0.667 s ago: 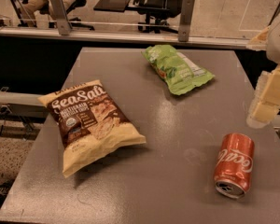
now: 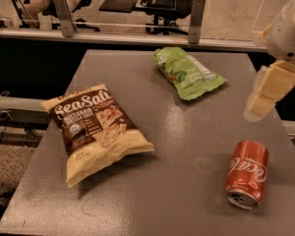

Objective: Move green rice chip bag near brown chip bag

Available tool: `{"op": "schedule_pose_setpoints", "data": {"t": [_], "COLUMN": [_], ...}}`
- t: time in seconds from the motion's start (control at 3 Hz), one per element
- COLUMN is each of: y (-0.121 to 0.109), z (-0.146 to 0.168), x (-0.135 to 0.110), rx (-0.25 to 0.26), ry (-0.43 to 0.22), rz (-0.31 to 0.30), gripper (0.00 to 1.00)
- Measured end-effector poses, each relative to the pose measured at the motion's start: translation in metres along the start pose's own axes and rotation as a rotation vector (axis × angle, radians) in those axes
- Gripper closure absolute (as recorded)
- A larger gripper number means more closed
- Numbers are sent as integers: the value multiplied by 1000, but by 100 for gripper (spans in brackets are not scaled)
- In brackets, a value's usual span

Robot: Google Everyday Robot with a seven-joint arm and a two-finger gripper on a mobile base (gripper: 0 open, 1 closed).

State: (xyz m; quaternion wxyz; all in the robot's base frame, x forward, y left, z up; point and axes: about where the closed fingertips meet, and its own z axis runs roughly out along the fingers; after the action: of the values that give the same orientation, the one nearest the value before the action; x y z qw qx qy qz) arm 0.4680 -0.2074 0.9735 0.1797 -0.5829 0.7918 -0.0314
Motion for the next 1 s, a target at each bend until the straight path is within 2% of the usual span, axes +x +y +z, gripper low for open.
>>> {"op": "schedule_pose_setpoints", "data": {"t": [0.33, 1.0], "y": [-44, -127], "z": [22, 76], "x": [-11, -27], "rx": [34, 40], "ry": [-20, -54], "rz": [98, 272], "gripper": [0, 0]}}
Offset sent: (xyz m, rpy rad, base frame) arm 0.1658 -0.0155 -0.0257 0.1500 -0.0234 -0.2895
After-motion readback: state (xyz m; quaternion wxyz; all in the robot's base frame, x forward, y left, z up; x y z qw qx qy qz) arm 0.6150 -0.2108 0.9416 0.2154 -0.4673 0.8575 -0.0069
